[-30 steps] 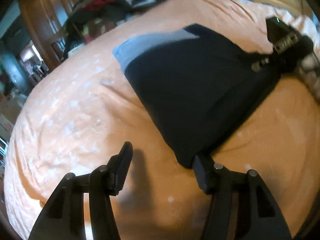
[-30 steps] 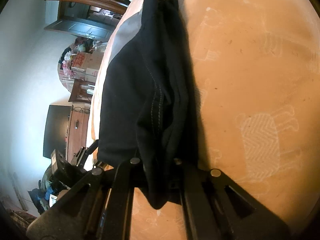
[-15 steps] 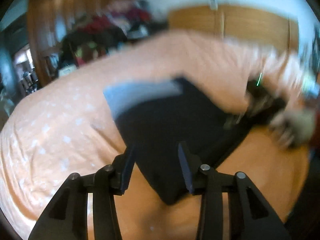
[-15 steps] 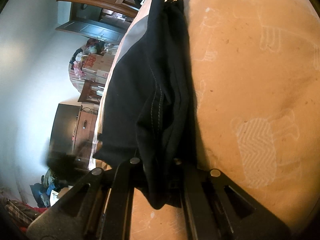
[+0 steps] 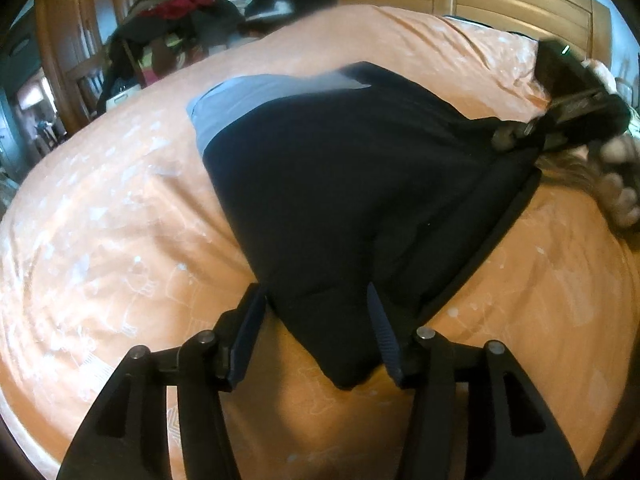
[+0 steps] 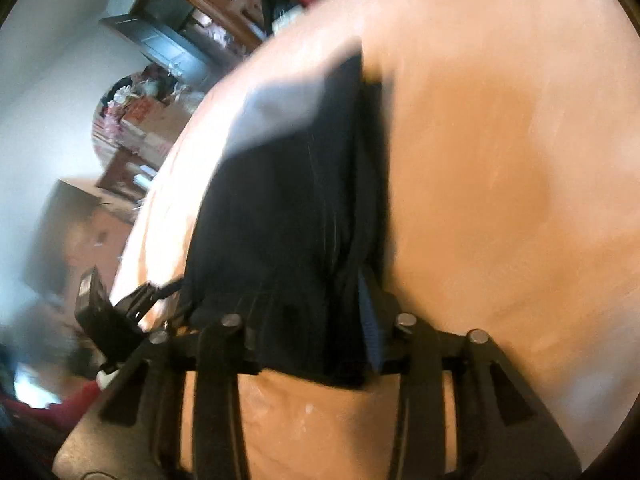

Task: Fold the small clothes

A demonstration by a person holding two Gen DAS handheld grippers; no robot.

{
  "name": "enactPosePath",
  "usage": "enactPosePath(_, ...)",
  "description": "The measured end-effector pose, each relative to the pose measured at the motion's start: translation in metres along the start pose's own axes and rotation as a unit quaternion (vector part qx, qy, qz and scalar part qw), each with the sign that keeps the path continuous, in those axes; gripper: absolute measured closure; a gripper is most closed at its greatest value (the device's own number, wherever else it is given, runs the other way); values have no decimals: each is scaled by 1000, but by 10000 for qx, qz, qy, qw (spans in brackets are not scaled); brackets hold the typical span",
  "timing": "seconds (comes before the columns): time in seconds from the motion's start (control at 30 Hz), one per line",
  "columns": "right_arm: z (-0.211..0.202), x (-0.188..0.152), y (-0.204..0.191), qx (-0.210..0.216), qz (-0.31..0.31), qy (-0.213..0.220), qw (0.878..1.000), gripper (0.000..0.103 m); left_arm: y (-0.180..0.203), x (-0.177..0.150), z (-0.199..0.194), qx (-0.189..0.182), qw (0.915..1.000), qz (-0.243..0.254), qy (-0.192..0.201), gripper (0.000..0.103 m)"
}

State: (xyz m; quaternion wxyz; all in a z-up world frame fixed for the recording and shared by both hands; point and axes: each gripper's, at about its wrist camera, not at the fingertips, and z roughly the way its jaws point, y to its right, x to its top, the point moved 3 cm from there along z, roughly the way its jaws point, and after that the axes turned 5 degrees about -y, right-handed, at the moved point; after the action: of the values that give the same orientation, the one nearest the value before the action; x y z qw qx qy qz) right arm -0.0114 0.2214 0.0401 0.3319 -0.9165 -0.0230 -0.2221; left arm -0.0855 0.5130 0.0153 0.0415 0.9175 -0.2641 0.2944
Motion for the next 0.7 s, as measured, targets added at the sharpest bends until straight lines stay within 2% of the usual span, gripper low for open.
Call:
enactPosePath(0.07,-15,25,-10,-146,-219,361,9990,66,1,-4,0,7,10000,-15,16,48)
enactPosePath(0.13,0,65,-17,-247,-558,470,9970,69,2,-7,-2,29,10000,-29,36,48)
enactPosePath(0.23,60,113,-5,-539,-748,129,9957,76,4,-10,-5,18,10000,-78,45,48)
enactPosePath(0.3,98,131,8,-782,-740,-181,9940,77,3,-11,-6,-54,9999,-153,28,48)
enactPosePath(0.33,118,138,16,-872,-721,-405,9928,75,2,-11,-6,-92,9998,-190,25,48)
enactPosePath(0.4,137,143,29,-858,-691,-572,9923,75,-1,-13,-7,-180,9995,-267,42,48)
enactPosePath(0.47,136,150,36,-757,-518,-701,9933,75,-1,-14,-8,-234,9993,-291,46,48)
enactPosePath(0.53,122,157,23,-1367,-873,-701,9843,66,-3,-16,-8,-335,9988,-349,52,48)
enactPosePath(0.57,105,159,7,-1623,-1111,-485,9793,70,-5,-16,-8,-394,9985,-389,56,47)
enactPosePath(0.6,94,160,-9,-1565,-1222,-307,9796,70,-7,-17,-8,-452,9980,-431,61,47)
enactPosePath(0.67,76,152,-51,-1144,-1490,-48,9822,69,-7,-19,-9,-490,9977,-456,75,46)
enactPosePath(0.7,79,142,-80,-671,-1660,-141,9837,69,-7,-20,-10,-486,9978,-451,83,46)
